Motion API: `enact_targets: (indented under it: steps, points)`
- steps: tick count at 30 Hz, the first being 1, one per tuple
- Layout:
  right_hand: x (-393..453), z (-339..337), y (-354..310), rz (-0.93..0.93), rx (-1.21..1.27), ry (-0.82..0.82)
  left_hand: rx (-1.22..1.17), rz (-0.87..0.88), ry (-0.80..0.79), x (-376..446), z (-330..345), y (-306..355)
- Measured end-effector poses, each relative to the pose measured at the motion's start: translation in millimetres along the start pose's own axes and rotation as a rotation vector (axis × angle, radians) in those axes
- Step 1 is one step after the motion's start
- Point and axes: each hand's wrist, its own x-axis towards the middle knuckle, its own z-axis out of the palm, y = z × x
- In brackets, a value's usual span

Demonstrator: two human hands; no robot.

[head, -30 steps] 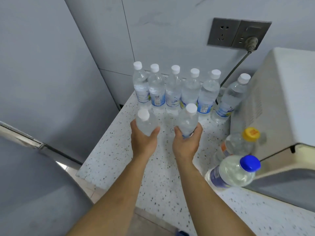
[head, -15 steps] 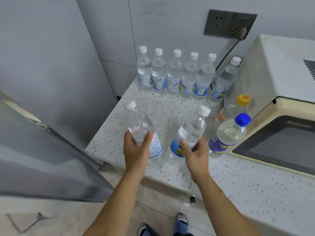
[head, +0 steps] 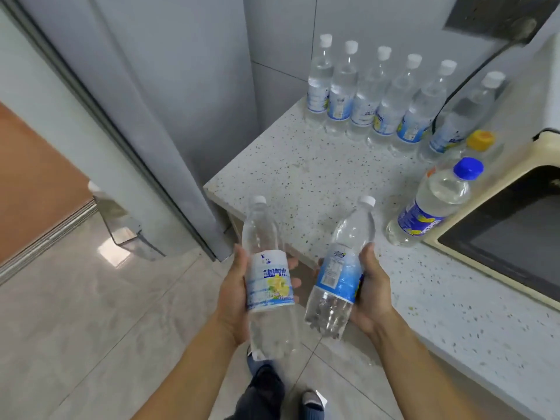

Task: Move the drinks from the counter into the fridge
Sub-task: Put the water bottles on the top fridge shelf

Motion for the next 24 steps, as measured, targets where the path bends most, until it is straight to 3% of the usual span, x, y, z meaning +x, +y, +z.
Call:
enact_targets:
  steps: [9, 17, 24]
  points:
    - [-31, 19, 73, 0.295, -0.220, -0.167, -0.125, 0.069, 0.056, -98, -70, -53]
    - [-48, 86, 167, 0.471, -0.435, -0.297, -0.293, 0.312, 0.337, -170, -159, -54]
    - [-54, 172, 257, 0.565, -0.595, -0.389, -0.283, 0.402, 0.518, -231, -254, -26]
